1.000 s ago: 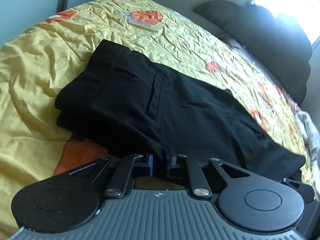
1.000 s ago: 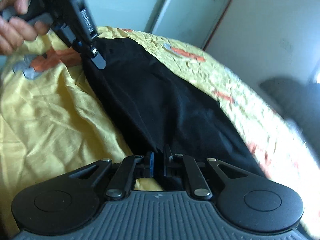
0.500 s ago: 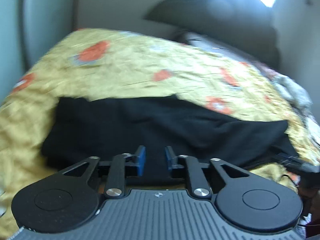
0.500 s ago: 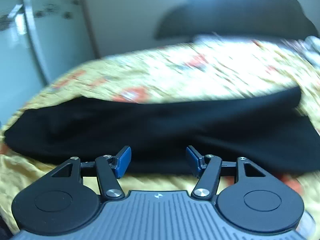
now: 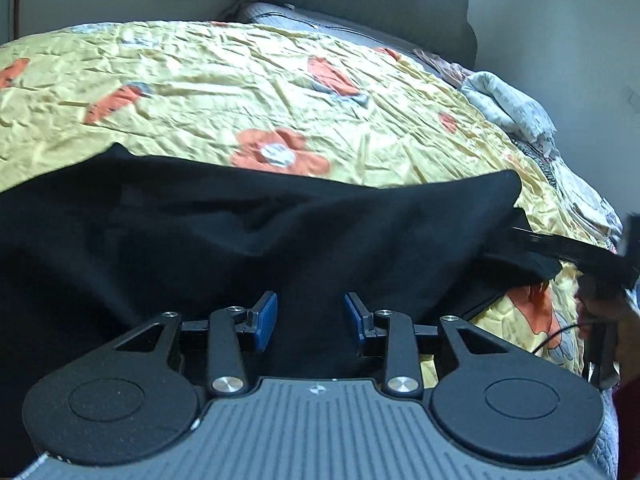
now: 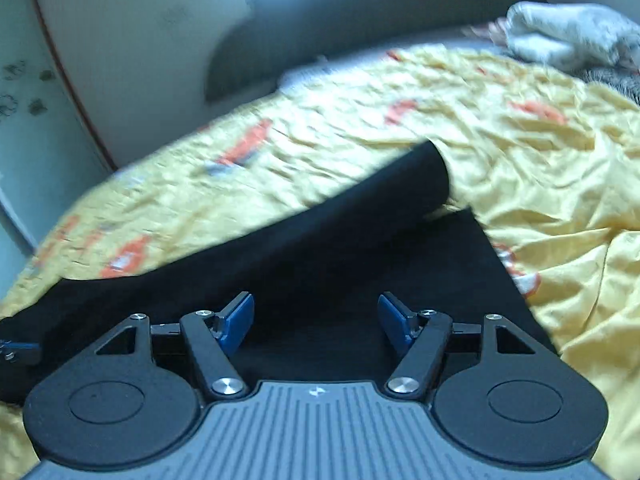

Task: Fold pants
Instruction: 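Open both grippers to release the folded pants, then move the right gripper to the pants corner and close on it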

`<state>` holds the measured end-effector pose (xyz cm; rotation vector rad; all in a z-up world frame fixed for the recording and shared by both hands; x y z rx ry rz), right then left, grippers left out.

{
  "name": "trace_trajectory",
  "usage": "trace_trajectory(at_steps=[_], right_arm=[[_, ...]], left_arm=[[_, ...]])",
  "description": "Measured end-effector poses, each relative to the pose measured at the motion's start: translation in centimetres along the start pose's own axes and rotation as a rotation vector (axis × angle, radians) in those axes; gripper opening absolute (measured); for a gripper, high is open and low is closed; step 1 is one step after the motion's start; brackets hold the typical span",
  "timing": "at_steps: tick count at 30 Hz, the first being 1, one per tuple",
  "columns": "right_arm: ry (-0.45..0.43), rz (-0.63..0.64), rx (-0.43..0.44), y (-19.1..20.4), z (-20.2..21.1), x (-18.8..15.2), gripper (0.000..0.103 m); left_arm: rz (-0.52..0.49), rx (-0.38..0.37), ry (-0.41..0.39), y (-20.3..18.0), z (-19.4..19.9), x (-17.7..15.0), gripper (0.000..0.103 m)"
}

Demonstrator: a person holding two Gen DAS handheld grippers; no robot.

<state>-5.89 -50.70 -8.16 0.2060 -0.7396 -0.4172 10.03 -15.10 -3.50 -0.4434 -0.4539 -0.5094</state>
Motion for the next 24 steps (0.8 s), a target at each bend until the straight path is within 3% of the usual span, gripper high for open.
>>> trace_trajectory(at_steps=[1, 3, 5, 6, 8, 10, 11, 14, 17, 19, 22, 24], right_arm=[[-0.024, 0.055, -0.055, -0.3, -0.5, 0.5, 0.068], [-0.036, 0.112, -0.257, -0.9, -1.7, 1.4, 0.068], [-0.067, 0.089, -0.392, -1.1, -1.3, 2.2, 0.069], [-0.107, 0.053, -0.359, -1.0, -0.5, 2.4, 0.07], [-0.167, -0.068, -0.095, -0.5, 1.4, 2.1, 0.07], [-0.142, -0.222, 0.129, -0.5, 1.6, 1.3, 0.074], [-0.122, -0.274, 0.19, -0.4, 1.2, 0.9, 0.075], [-0.042, -0.345, 0.259, 0.5, -0.4, 0.7, 0.075], [-0.048, -0.353, 0.342, 1.9, -1.2, 2.8, 0.077], [-0.066, -0.311, 0.349, 3.4, -1.5, 5.1, 0.077], [-0.054, -0.231, 0.369, 6.0, -3.2, 8.6, 0.082], [-0.036, -0.189, 0.322, 6.9, -5.3, 10.2, 0.084]], left_arm=[[-0.002, 0.002, 0.01, 0.1, -0.4, 0.0, 0.041], [-0.012, 0.001, 0.018, 0.0, -0.9, -0.1, 0.041], [-0.014, 0.009, 0.023, 0.0, -1.3, 0.2, 0.041], [-0.015, 0.01, 0.019, 0.1, -1.3, 0.2, 0.041], [-0.01, 0.006, 0.008, 0.4, -1.4, 0.3, 0.041], [-0.007, 0.004, 0.0, 0.5, -1.6, 0.6, 0.041], [-0.009, 0.007, 0.001, 0.6, -1.8, 0.7, 0.041], [-0.032, 0.031, -0.008, 0.4, -2.3, 0.7, 0.041], [-0.092, 0.073, -0.035, -0.4, -2.3, 0.1, 0.044], [-0.12, 0.098, -0.059, -0.8, -2.5, -0.4, 0.045], [-0.174, 0.123, -0.097, -1.6, -2.7, -1.2, 0.056], [-0.2, 0.137, -0.118, -2.1, -3.0, -1.6, 0.063]])
Point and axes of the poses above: each gripper's, at about its wrist camera, not at the fingertips, and z roughly against the way its jaws point, y to its left, x to its top, the point moved 3 cm from there along -z, roughly the way its jaws point, and after that the axes turned 8 degrees about y, right-handed, at the moved point
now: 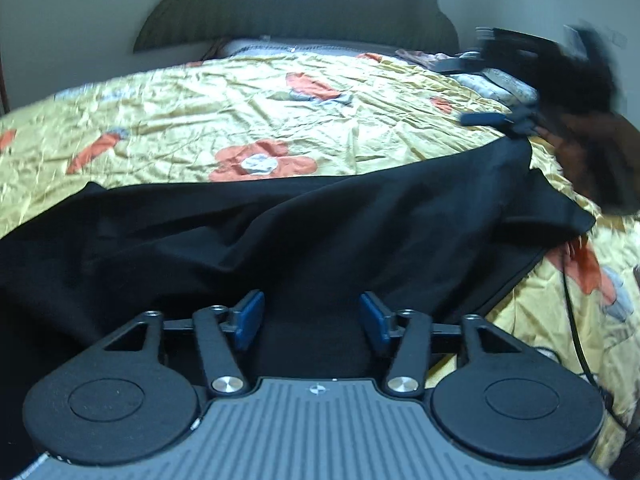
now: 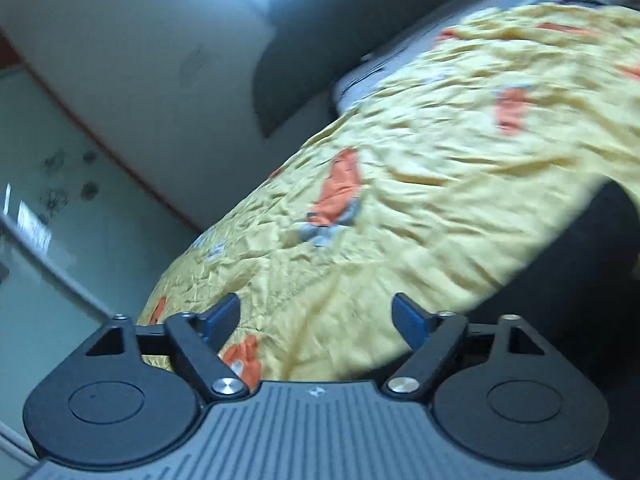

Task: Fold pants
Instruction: 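Move the right gripper to the pants corner and close on it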

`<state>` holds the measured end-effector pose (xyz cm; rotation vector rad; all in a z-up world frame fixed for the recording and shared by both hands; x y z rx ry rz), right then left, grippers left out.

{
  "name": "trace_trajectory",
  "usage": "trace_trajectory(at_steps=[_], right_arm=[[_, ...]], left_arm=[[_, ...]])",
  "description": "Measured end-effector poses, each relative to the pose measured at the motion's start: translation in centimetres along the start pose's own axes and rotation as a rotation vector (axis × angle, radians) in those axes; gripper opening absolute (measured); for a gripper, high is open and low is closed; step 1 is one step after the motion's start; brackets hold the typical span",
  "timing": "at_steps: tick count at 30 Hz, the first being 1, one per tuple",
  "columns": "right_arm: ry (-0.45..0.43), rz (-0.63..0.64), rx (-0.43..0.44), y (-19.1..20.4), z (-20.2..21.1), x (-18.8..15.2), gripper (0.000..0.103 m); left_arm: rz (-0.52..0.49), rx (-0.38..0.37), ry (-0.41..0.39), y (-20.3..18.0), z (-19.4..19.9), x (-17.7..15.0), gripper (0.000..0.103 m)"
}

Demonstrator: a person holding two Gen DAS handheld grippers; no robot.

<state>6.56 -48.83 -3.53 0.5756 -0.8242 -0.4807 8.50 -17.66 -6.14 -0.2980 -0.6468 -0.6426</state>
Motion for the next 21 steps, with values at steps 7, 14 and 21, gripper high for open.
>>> trace_trajectory(at_steps=[7, 14, 21], right_arm=[[-0.155, -0.117, -0.103, -2.7, 5.5, -3.9, 0.084], [-0.02, -0.238, -0.075, -6.0, 4.1, -5.3, 0.094], [-0.047, 0.034, -0.07, 0.5, -1.5, 1.6, 0.093]], left_arm=[[-0.038, 0.037, -0.066, -0.7, -0.2, -1.0, 0.068], [-0.014, -0.001, -0.087, -0.4, -0.2, -1.1, 0.07], [0.022, -0.071, -0.098, 0.3, -0.1, -1.1, 0.078]])
Point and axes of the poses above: each gripper's, at about its wrist camera, not at the fingertips, and z roughly against the way its jaws point, y to its left, x to its top, the point moved 3 cm from there along -z, roughly the way its jaws point, and after that the axes turned 8 degrees about y, right-handed, at the moved point
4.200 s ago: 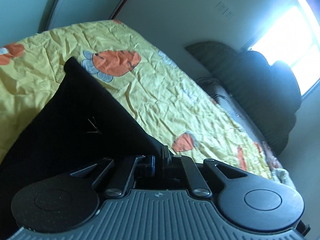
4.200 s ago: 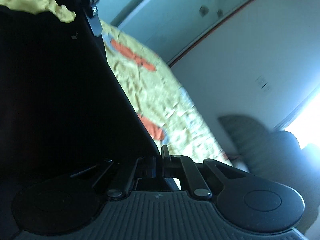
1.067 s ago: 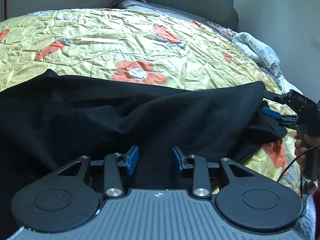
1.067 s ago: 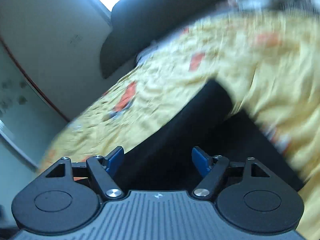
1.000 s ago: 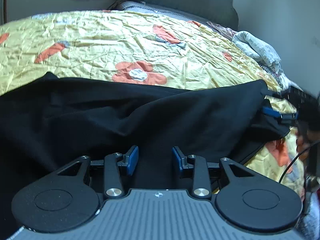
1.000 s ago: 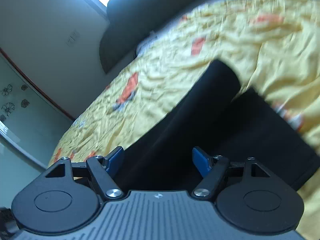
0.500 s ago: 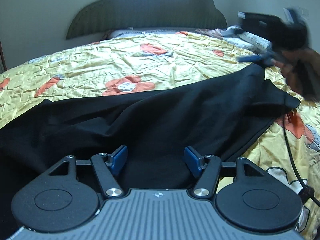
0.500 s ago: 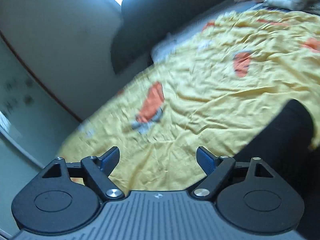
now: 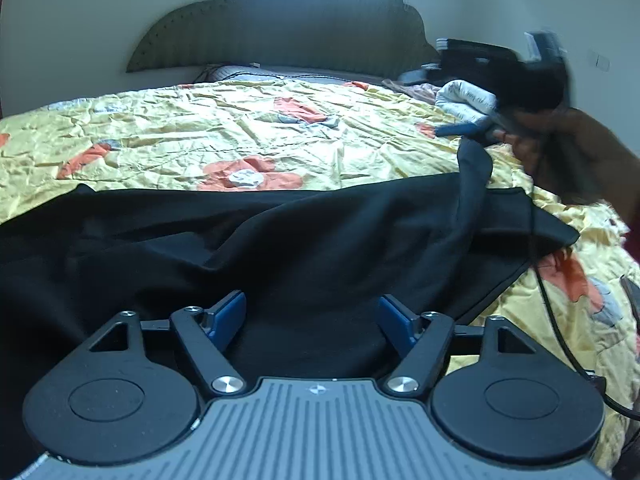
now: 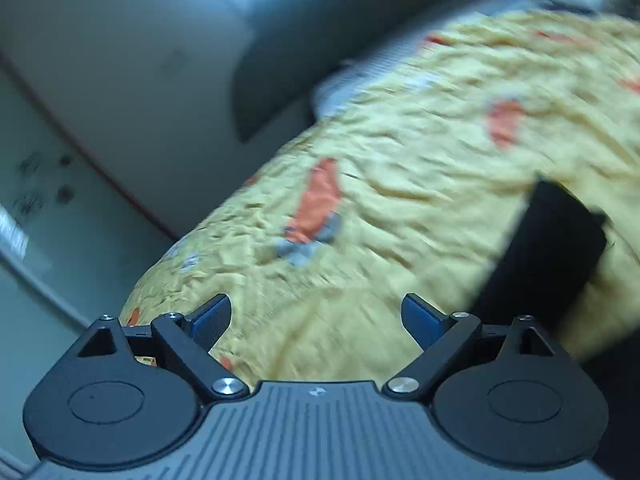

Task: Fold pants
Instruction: 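Move the right gripper to the pants corner and close on it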

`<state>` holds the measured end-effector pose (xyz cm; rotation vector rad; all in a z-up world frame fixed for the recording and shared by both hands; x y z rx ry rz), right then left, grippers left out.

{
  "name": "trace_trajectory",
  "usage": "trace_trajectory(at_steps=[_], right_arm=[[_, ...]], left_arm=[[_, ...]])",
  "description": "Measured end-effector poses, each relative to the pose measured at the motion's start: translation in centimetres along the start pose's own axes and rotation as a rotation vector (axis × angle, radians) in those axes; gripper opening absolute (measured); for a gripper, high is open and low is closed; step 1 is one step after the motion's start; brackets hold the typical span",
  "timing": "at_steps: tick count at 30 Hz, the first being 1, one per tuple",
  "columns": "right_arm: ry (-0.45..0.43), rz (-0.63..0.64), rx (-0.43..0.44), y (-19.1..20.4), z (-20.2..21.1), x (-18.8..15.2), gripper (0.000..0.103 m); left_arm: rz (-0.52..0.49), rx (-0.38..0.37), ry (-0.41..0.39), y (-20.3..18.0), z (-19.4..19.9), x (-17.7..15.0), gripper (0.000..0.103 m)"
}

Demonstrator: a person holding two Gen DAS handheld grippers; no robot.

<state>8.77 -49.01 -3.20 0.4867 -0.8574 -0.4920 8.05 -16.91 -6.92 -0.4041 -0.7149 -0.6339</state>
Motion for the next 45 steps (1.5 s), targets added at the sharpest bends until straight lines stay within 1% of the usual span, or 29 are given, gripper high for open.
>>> trace_trajectory(at_steps=[2, 3, 4, 7, 9, 10, 11, 12, 14, 16, 19, 20, 22, 24, 28, 31, 33, 34, 37, 38, 40, 41, 43, 44, 45], right_arm=[[-0.005, 0.025, -0.083, 0.1, -0.7, 0.5, 0.093], [-0.026, 0.015, -0.1, -0.2, -0.3, 0.3, 0.093], [-0.056, -0.008, -0.095, -0.7, 0.5, -0.1, 0.093], [-0.134, -0.115, -0.03, -3.0, 4.6, -2.1, 0.093], [-0.15, -0.191, -0.029, -4.9, 7.2, -4.0, 0.095], [-0.138, -0.227, -0.048, -5.8, 8.1, -4.9, 0.096], [-0.109, -0.251, -0.061, -6.5, 8.5, -5.7, 0.097], [-0.06, -0.264, -0.054, -6.9, 8.2, -6.3, 0.098], [0.036, -0.277, -0.001, -7.0, 6.7, -6.8, 0.098], [0.041, -0.265, 0.041, -5.9, 5.1, -6.1, 0.098], [0.026, -0.172, 0.121, -2.8, 2.3, -3.2, 0.098], [0.019, -0.154, 0.12, -2.2, 1.4, -2.3, 0.098], [-0.003, -0.122, 0.082, -1.6, 0.3, -1.0, 0.097], [-0.048, -0.125, 0.044, -1.8, 0.8, -0.5, 0.097], [-0.108, -0.167, 0.062, -3.5, 4.0, -1.7, 0.097], [-0.088, -0.185, 0.056, -4.7, 5.1, -2.5, 0.097], [-0.07, -0.182, 0.081, -4.5, 4.6, -2.4, 0.098], [-0.059, -0.17, 0.08, -4.0, 4.0, -2.1, 0.098], [-0.015, -0.099, 0.007, -2.0, 0.8, -0.7, 0.097], [-0.002, -0.062, -0.051, -1.4, -0.5, -0.1, 0.096], [0.01, 0.033, -0.226, -0.2, -3.0, 1.0, 0.096], [0.017, 0.085, -0.3, 0.3, -4.2, 1.5, 0.096], [0.046, 0.141, -0.406, 0.6, -6.6, 2.2, 0.085], [0.064, 0.155, -0.443, 0.7, -7.7, 2.4, 0.073], [0.08, 0.165, -0.476, 0.5, -8.6, 2.5, 0.058]], left_arm=[[-0.004, -0.001, 0.0, -0.1, 0.0, 0.0, 0.079], [-0.008, 0.002, 0.0, -0.2, 0.0, 0.0, 0.079], [-0.011, 0.004, 0.0, -0.2, 0.0, 0.0, 0.079], [-0.012, 0.0, 0.0, -0.2, -0.1, -0.1, 0.08], [-0.001, -0.014, -0.002, 0.0, 0.0, -0.1, 0.081], [0.007, -0.022, -0.004, 0.1, 0.0, 0.0, 0.081], [0.021, -0.034, -0.007, 0.3, 0.1, 0.0, 0.081], [0.038, -0.048, -0.01, 0.6, 0.1, 0.0, 0.081], [0.07, -0.072, -0.016, 1.1, 0.2, 0.0, 0.081], [0.089, -0.083, -0.019, 1.3, 0.2, 0.1, 0.081], [0.075, -0.065, -0.021, 1.0, 0.2, 0.1, 0.081], [0.069, -0.053, -0.022, 0.9, 0.2, 0.1, 0.081], [0.059, -0.038, -0.021, 0.8, 0.2, 0.1, 0.081], [0.058, -0.036, -0.021, 0.8, 0.2, 0.1, 0.081], [0.056, -0.036, -0.02, 0.8, 0.1, 0.0, 0.082], [0.047, -0.029, -0.019, 0.6, 0.1, 0.0, 0.082], [0.04, -0.024, -0.018, 0.4, 0.1, 0.0, 0.083], [0.039, -0.024, -0.018, 0.4, 0.1, 0.0, 0.083], [0.042, -0.027, -0.019, 0.4, 0.0, 0.0, 0.083], [0.043, -0.029, -0.02, 0.5, 0.0, 0.0, 0.083], [0.046, -0.033, -0.021, 0.5, 0.0, 0.0, 0.084], [0.048, -0.036, -0.021, 0.5, 0.0, 0.0, 0.084], [0.054, -0.046, -0.023, 0.7, 0.0, 0.0, 0.085], [0.057, -0.052, -0.023, 0.7, 0.0, 0.0, 0.086], [0.06, -0.06, -0.024, 0.8, 0.0, 0.0, 0.087]])
Point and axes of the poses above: each gripper's, at about its wrist camera, not at the fingertips, and z roughly against the way its jaws point, y to its left, x to its top, the point moved 3 cm from there along -z, roughly the way its jaws point, and after that the axes turned 8 degrees about y, right-handed, at the moved point
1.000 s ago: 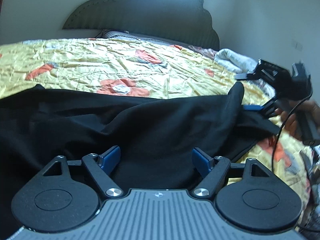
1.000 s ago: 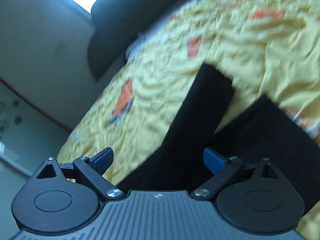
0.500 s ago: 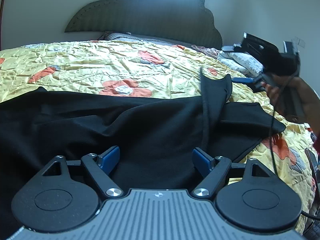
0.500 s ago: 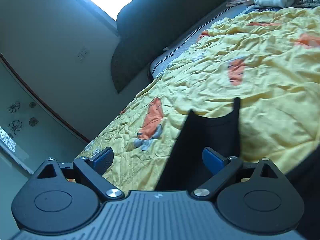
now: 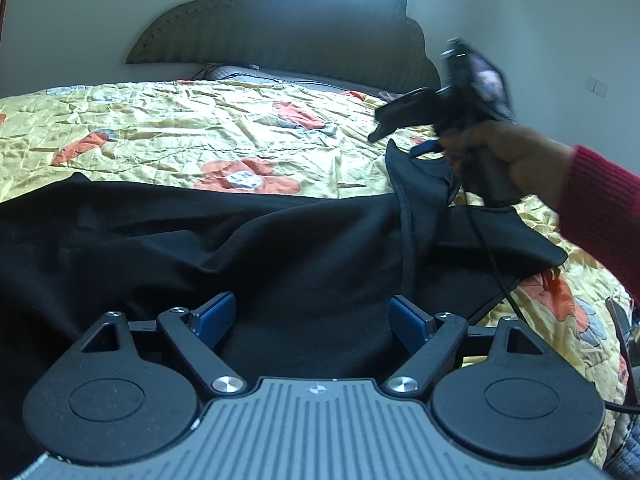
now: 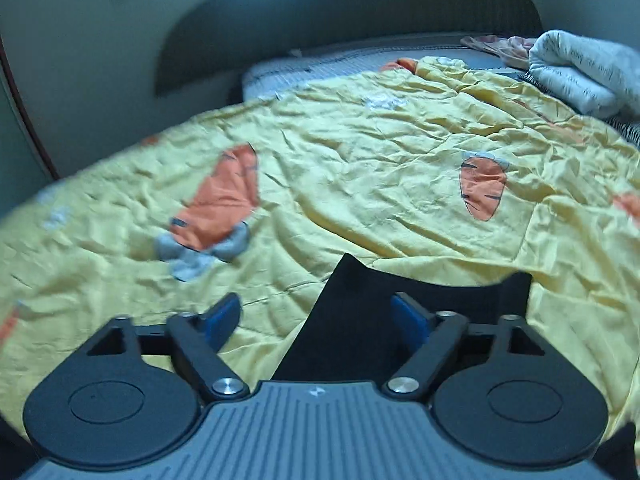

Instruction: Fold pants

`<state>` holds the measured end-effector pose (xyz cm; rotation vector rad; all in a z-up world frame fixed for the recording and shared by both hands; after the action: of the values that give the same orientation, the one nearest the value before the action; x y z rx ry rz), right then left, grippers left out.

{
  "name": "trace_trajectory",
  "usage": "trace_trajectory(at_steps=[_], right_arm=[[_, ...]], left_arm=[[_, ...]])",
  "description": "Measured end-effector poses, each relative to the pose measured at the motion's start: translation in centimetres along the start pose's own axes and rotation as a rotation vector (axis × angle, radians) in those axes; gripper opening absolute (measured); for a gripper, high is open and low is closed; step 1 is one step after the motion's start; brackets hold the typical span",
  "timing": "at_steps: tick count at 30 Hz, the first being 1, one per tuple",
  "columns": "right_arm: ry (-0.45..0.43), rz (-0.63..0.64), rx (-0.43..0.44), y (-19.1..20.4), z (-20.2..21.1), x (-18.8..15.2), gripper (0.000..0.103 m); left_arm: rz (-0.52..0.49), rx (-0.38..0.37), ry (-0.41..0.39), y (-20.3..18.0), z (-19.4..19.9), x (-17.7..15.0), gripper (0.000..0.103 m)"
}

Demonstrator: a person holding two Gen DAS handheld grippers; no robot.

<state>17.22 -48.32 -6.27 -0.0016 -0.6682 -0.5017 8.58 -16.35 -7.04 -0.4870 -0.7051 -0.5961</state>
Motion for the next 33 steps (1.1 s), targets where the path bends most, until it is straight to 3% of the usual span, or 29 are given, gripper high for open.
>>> trace_trajectory(at_steps=[1, 3, 5, 9, 13, 19, 26, 30, 33], right_arm=[[0.013, 0.007, -0.032, 0.1, -0.8, 0.1, 0.051], [0.003, 0.019, -0.085, 0.0, -1.3, 0.0, 0.019], [-0.04, -0.016, -0.068, -0.9, -0.3, -0.3, 0.006], [-0.145, -0.083, -0.022, -3.6, 4.1, -1.2, 0.004], [-0.233, -0.228, 0.071, -8.0, 9.2, -3.2, 0.004], [-0.275, -0.434, 0.203, -14.7, 13.7, -8.5, 0.004], [-0.209, -0.624, 0.302, -19.5, 11.9, -14.0, 0.004], [-0.169, -0.684, 0.373, -20.2, 10.1, -15.2, 0.005], [-0.147, -0.686, 0.365, -20.3, 9.2, -15.3, 0.006]], left_arm=[[0.002, -0.006, 0.0, 0.0, 0.0, 0.0, 0.088], [0.006, -0.013, -0.001, 0.1, 0.0, 0.0, 0.088], [0.008, -0.018, -0.002, 0.1, 0.0, 0.0, 0.089], [0.013, -0.028, -0.003, 0.2, 0.0, 0.0, 0.089], [0.007, -0.02, -0.002, 0.1, 0.1, 0.0, 0.089], [-0.014, 0.044, 0.011, -0.8, 0.6, 0.2, 0.089], [-0.055, 0.035, -0.01, -3.2, 1.9, 1.7, 0.089], [-0.111, 0.059, -0.002, -4.8, 1.7, 2.0, 0.089], [-0.132, 0.076, 0.002, -5.5, 1.4, 2.0, 0.089]])
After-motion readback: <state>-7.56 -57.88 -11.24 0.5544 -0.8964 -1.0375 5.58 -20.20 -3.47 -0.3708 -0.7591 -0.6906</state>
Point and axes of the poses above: each gripper's, at about its wrist camera, not at the fingertips, and z roughly against the way its jaws point, y to its left, x to its top, the point moved 3 cm from there along -z, roughly the way its jaws point, and after that the axes turned 8 degrees about y, right-handed, at the moved point
